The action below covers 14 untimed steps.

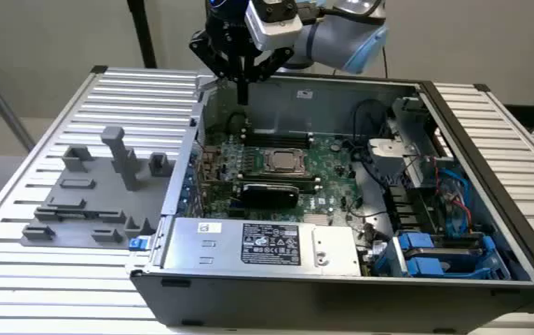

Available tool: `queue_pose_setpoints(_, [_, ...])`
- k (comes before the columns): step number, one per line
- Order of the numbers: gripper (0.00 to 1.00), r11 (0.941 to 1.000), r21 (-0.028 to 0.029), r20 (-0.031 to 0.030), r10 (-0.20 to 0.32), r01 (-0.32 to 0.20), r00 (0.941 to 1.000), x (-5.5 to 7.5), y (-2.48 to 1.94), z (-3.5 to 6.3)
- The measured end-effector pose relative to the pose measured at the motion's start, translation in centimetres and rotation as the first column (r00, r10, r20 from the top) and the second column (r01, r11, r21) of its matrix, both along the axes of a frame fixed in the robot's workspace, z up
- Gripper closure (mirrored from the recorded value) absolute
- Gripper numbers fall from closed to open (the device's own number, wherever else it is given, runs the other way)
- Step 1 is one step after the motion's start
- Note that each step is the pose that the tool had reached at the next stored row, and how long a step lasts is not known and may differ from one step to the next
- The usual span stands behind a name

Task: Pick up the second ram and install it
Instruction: 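Reach for the second ram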

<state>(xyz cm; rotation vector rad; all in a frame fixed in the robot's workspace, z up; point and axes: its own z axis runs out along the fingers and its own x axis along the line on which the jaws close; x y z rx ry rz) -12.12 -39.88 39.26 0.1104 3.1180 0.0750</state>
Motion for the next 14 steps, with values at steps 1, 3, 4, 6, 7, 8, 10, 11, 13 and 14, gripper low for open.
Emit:
queue_pose_setpoints(1, [1.00, 1.0000, 0.0000, -0.0001, 0.000, 0.000, 1.0000, 0.00, 0.00, 0.00])
queue_pose_setpoints(3, [1.00, 1.0000, 0.0000, 0.0000, 0.000, 0.000, 1.0000, 0.00, 0.00, 0.00])
queue_pose_setpoints(4, [1.00, 1.0000, 0.0000, -0.0001, 0.000, 0.000, 1.0000, 0.00, 0.00, 0.00])
queue_pose_setpoints(6, [1.00, 1.0000, 0.0000, 0.0000, 0.000, 0.000, 1.0000, 0.00, 0.00, 0.00])
queue_pose_setpoints(7, [1.00, 1.0000, 0.0000, 0.0000, 0.000, 0.000, 1.0000, 0.00, 0.00, 0.00])
queue_pose_setpoints(8, [1.00, 1.0000, 0.0000, 0.0000, 0.000, 0.000, 1.0000, 0.00, 0.00, 0.00])
queue_pose_setpoints(10, [1.00, 1.0000, 0.0000, 0.0000, 0.000, 0.000, 1.0000, 0.00, 0.00, 0.00])
queue_pose_setpoints(11, [1.00, 1.0000, 0.0000, 0.0000, 0.000, 0.000, 1.0000, 0.00, 0.00, 0.00])
queue_pose_setpoints(13, [1.00, 1.0000, 0.0000, 0.0000, 0.000, 0.000, 1.0000, 0.00, 0.00, 0.00])
queue_pose_setpoints(14, [1.00, 1.0000, 0.0000, -0.0001, 0.000, 0.000, 1.0000, -0.02, -0.01, 0.00])
